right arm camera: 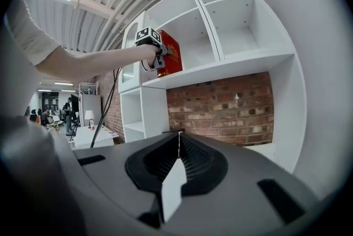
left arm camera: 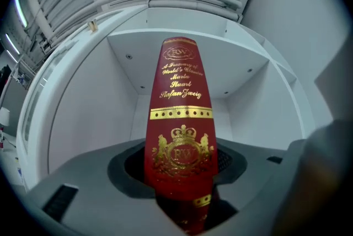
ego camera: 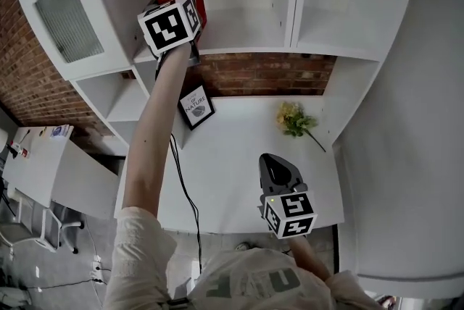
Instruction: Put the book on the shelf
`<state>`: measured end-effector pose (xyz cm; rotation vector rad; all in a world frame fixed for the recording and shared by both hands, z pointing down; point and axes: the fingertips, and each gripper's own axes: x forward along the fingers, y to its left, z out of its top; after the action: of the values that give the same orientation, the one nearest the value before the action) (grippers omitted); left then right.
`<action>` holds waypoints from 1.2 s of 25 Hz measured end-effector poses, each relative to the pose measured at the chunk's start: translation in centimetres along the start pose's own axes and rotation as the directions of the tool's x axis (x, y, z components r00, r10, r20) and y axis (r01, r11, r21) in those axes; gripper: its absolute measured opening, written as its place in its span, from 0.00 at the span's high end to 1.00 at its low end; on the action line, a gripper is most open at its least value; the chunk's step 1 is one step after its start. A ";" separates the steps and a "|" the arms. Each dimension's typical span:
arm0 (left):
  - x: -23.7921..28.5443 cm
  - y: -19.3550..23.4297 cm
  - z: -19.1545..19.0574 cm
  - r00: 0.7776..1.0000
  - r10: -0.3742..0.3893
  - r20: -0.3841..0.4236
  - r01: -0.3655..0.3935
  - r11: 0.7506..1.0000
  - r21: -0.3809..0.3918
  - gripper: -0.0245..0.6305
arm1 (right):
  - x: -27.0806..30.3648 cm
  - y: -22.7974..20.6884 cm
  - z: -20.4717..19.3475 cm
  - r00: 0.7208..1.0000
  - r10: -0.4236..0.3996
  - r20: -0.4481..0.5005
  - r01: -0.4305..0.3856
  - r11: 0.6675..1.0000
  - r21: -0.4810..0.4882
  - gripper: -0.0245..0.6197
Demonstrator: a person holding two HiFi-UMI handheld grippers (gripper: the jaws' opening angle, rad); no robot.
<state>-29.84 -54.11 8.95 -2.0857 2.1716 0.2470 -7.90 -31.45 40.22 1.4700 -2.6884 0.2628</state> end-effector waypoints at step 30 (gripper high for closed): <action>7.4 -0.5 -1.5 0.999 0.051 0.005 -0.051 0.996 0.069 0.57 | -1.5 -3.4 -0.6 0.987 -0.161 -0.022 0.161 0.987 0.013 0.94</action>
<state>-29.64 -61.66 8.90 -1.9943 2.2005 0.1767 -4.30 -31.92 40.96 1.6675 -2.5382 0.2875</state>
